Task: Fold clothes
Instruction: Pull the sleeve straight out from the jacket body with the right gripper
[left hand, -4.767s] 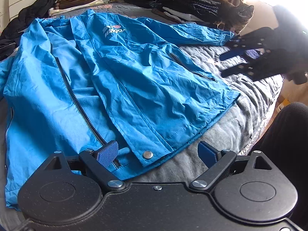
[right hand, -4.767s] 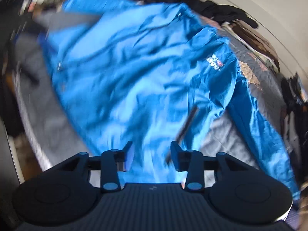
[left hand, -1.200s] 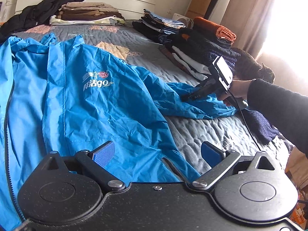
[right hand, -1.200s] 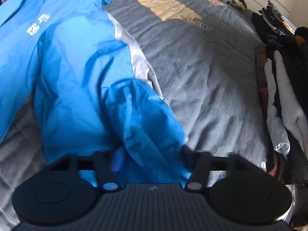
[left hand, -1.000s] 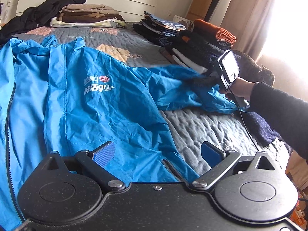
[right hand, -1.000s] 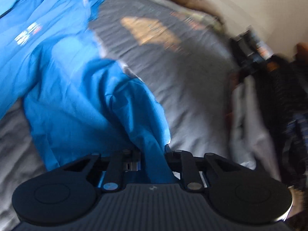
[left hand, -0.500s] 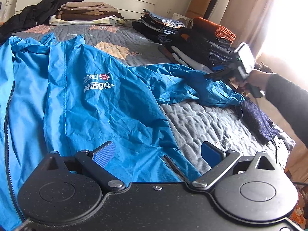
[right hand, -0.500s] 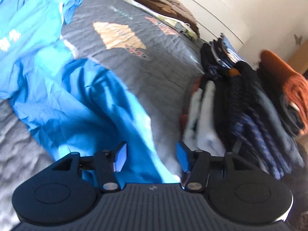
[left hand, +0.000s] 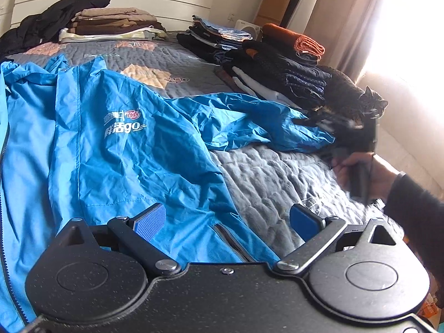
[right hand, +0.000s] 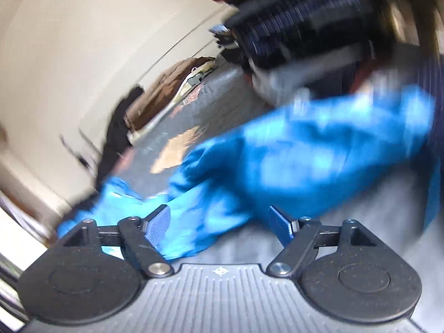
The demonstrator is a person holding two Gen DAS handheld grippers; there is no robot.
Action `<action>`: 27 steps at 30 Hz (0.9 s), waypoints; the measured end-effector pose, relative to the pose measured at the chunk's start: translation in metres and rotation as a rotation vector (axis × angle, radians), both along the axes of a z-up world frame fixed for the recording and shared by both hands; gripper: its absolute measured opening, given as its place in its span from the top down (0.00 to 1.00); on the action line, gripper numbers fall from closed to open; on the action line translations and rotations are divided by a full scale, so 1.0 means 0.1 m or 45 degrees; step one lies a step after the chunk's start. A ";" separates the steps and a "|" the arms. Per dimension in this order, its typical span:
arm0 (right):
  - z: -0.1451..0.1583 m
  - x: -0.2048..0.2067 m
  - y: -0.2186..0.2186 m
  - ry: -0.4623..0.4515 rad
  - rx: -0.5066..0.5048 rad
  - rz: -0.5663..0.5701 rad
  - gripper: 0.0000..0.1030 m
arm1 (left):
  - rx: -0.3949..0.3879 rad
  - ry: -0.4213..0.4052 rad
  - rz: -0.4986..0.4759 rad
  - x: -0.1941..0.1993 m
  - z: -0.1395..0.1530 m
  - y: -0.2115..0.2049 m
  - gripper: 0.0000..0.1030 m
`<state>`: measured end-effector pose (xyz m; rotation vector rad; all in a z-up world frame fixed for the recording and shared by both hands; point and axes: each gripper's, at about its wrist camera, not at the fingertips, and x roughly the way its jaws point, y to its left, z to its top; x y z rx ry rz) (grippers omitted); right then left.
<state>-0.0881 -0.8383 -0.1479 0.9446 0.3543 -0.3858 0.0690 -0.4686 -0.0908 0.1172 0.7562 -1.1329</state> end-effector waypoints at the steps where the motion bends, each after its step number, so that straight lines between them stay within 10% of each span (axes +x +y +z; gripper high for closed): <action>1: -0.13 0.11 0.05 -0.014 0.062 0.005 0.24 | -0.003 -0.004 -0.004 -0.01 0.00 0.00 0.07; 12: -0.64 0.99 0.03 -0.055 0.187 -0.249 0.26 | -0.037 0.028 0.046 0.07 -0.02 0.02 0.07; 14: -0.63 1.07 -0.02 -0.043 0.168 -0.285 0.32 | -0.036 0.017 0.044 0.06 -0.01 0.01 0.07; 17: -0.61 1.11 -0.06 -0.010 0.148 -0.344 0.73 | -0.034 0.019 0.039 0.04 0.00 0.01 0.07; 27: -0.45 0.89 0.00 -0.120 0.197 -0.326 0.90 | -0.039 0.006 0.037 0.01 0.04 0.01 0.07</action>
